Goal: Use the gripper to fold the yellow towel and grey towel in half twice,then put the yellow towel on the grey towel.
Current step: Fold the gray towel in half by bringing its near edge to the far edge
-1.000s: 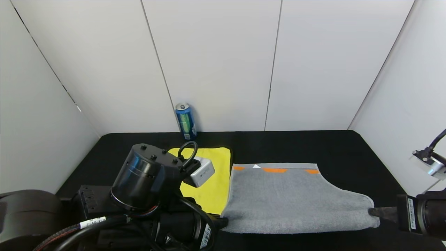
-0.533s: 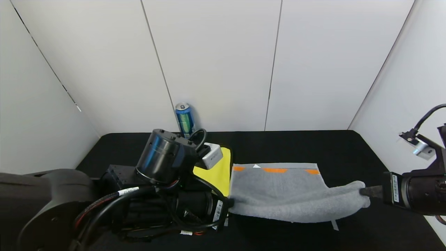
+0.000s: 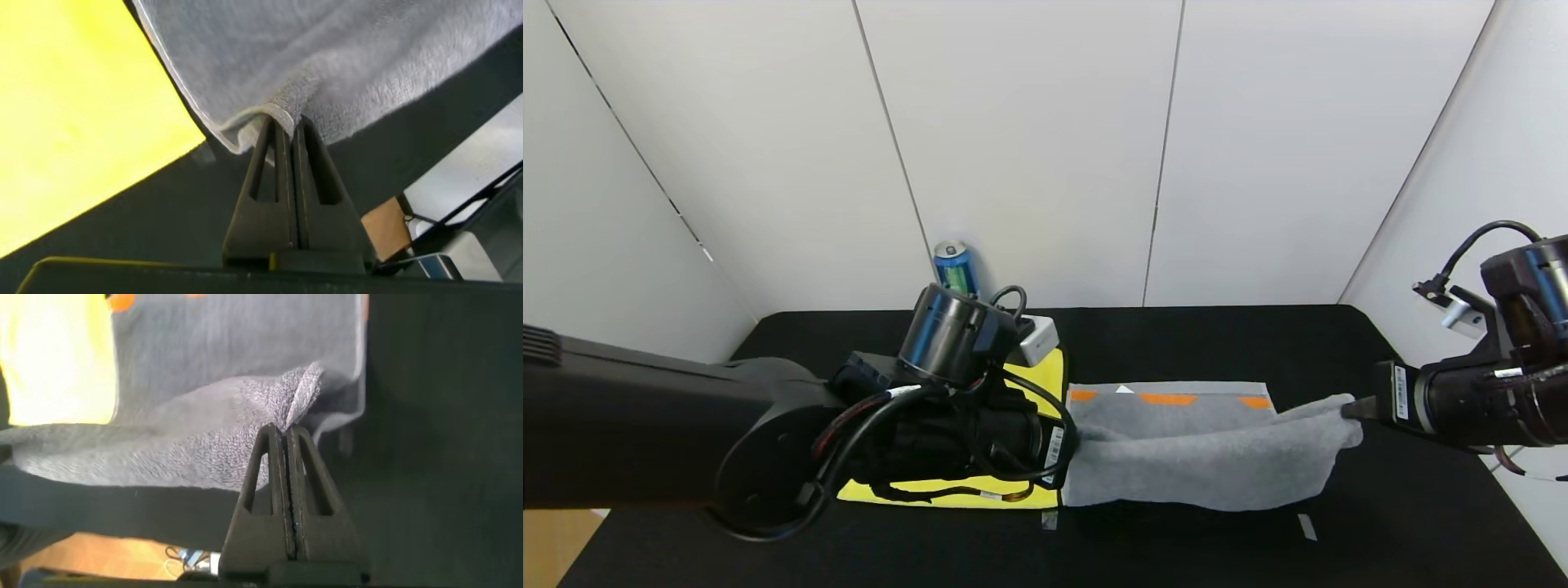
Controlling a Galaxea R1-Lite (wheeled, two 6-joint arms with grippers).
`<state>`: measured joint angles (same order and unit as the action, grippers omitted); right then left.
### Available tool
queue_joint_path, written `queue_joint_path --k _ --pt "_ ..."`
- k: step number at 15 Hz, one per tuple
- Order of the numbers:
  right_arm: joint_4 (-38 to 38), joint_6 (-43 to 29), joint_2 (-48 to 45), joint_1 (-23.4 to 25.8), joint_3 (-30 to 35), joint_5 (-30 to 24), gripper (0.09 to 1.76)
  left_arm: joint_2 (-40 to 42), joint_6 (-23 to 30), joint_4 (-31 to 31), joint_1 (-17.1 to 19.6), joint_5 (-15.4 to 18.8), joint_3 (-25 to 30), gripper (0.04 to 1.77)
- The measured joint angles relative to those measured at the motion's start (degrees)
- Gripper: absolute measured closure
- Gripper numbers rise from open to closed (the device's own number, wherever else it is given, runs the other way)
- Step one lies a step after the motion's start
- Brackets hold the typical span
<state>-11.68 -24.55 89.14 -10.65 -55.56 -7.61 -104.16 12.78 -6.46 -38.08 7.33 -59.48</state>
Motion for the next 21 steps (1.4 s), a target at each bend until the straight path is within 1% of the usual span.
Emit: queue_joint_path --k 7,13,16,19,21 --pt "0.22 0.9 8.5 1.16 -5.92 -0.02 1.73 -7.23 -0.3 -0.1 2.23 0.13 -5.6 1.71" --pt "0.38 0.91 14.88 0.77 -9.95 -0.11 1.73 -9.41 -0.33 -0.11 4.07 0.06 -8.02 1.71" --pt "1.65 0.91 17.07 0.66 -10.78 -0.16 1.73 -10.78 -0.33 -0.13 4.57 -0.24 -9.12 1.71" --pt "1.94 0.9 17.99 0.66 -11.13 -0.11 1.73 -12.15 -2.33 -0.23 4.63 -0.4 -10.34 1.71" --pt "1.96 0.91 18.08 0.84 -11.33 -0.11 1.73 -12.71 -2.49 -0.24 4.71 -0.29 -10.58 1.71"
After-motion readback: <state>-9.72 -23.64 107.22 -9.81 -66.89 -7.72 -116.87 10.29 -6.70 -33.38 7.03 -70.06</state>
